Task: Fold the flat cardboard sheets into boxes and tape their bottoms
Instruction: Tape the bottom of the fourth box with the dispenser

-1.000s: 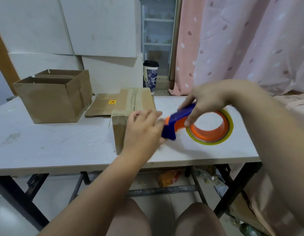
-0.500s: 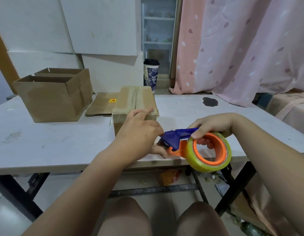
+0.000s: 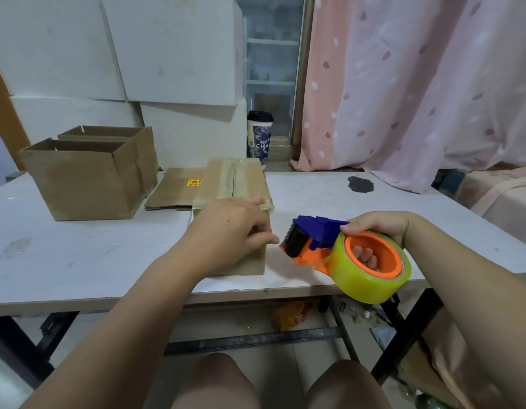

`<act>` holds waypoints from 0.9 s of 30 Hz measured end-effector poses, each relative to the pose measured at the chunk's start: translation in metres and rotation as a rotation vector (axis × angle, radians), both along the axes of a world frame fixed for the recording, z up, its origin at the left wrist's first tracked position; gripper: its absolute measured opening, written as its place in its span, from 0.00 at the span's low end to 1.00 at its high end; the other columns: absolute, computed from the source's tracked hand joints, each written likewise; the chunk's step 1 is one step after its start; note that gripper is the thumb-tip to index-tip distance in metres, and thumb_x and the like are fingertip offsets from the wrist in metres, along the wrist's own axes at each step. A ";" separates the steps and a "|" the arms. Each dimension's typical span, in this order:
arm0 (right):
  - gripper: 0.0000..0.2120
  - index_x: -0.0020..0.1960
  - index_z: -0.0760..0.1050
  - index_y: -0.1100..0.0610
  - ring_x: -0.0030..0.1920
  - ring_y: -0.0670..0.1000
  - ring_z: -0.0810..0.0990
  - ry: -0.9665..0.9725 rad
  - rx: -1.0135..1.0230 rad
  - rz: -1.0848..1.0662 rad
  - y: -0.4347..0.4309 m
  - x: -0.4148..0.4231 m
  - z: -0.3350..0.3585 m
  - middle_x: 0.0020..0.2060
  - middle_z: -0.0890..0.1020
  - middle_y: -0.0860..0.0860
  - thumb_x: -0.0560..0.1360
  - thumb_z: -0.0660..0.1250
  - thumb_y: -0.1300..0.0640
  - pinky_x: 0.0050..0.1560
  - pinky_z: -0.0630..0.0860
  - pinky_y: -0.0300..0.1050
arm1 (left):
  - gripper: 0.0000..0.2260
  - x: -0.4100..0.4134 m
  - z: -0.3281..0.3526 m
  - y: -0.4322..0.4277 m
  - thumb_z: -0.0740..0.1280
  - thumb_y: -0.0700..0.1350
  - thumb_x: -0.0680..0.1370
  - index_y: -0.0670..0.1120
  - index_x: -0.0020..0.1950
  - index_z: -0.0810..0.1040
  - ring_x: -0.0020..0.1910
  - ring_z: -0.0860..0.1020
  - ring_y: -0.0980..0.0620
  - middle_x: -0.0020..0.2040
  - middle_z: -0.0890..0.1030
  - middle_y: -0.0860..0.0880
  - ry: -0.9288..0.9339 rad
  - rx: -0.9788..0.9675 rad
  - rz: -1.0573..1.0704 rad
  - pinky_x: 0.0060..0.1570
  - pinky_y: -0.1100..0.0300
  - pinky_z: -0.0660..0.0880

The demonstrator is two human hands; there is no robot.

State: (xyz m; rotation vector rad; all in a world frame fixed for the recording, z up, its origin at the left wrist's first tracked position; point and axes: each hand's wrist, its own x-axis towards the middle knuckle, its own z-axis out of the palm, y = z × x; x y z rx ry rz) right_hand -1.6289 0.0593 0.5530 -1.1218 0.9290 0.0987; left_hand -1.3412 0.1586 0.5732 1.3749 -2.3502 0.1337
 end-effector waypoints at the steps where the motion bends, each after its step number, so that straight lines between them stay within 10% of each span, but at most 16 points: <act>1: 0.24 0.39 0.76 0.58 0.28 0.44 0.69 -0.016 0.003 0.009 0.000 -0.001 -0.001 0.30 0.74 0.49 0.57 0.81 0.44 0.30 0.67 0.36 | 0.12 0.000 -0.001 0.001 0.64 0.58 0.75 0.52 0.44 0.83 0.68 0.65 0.64 0.51 0.83 0.56 0.008 -0.009 -0.003 0.56 0.57 0.70; 8: 0.20 0.35 0.79 0.56 0.27 0.45 0.70 -0.028 -0.023 -0.081 -0.004 -0.009 -0.006 0.28 0.72 0.49 0.58 0.81 0.42 0.28 0.68 0.36 | 0.21 -0.008 -0.002 0.008 0.58 0.69 0.71 0.55 0.47 0.80 0.72 0.60 0.62 0.57 0.79 0.62 -0.117 -0.006 0.007 0.61 0.59 0.63; 13: 0.17 0.36 0.81 0.56 0.25 0.45 0.68 0.066 -0.155 -0.259 -0.008 -0.004 -0.010 0.27 0.71 0.50 0.67 0.72 0.42 0.25 0.67 0.36 | 0.28 -0.011 -0.002 0.016 0.58 0.67 0.71 0.55 0.65 0.75 0.62 0.72 0.50 0.76 0.58 0.53 -0.145 -0.156 -0.063 0.55 0.53 0.69; 16: 0.16 0.35 0.81 0.57 0.24 0.45 0.69 0.094 -0.142 -0.289 -0.008 -0.001 -0.012 0.27 0.73 0.49 0.69 0.68 0.44 0.24 0.68 0.36 | 0.36 -0.029 -0.009 0.018 0.55 0.70 0.68 0.53 0.72 0.67 0.71 0.62 0.41 0.78 0.46 0.45 -0.257 -0.217 0.059 0.63 0.40 0.65; 21: 0.15 0.35 0.82 0.57 0.25 0.45 0.71 0.088 -0.141 -0.398 -0.013 0.001 -0.018 0.29 0.77 0.49 0.67 0.71 0.44 0.24 0.70 0.36 | 0.28 -0.041 -0.018 0.015 0.75 0.57 0.67 0.47 0.63 0.77 0.68 0.69 0.39 0.69 0.71 0.40 -0.137 -0.411 0.164 0.63 0.37 0.64; 24: 0.15 0.36 0.83 0.56 0.27 0.46 0.75 0.098 -0.160 -0.496 -0.019 0.004 -0.021 0.33 0.80 0.49 0.65 0.74 0.43 0.28 0.74 0.39 | 0.15 -0.046 -0.037 0.012 0.75 0.41 0.70 0.40 0.55 0.81 0.50 0.79 0.40 0.56 0.80 0.40 0.029 -0.573 0.013 0.47 0.48 0.76; 27: 0.14 0.35 0.83 0.55 0.27 0.46 0.77 0.103 -0.156 -0.547 -0.023 0.006 -0.021 0.32 0.81 0.49 0.62 0.76 0.44 0.29 0.75 0.39 | 0.08 -0.064 -0.052 0.016 0.69 0.37 0.74 0.40 0.53 0.80 0.41 0.78 0.44 0.48 0.79 0.44 0.174 -0.222 -0.099 0.36 0.52 0.77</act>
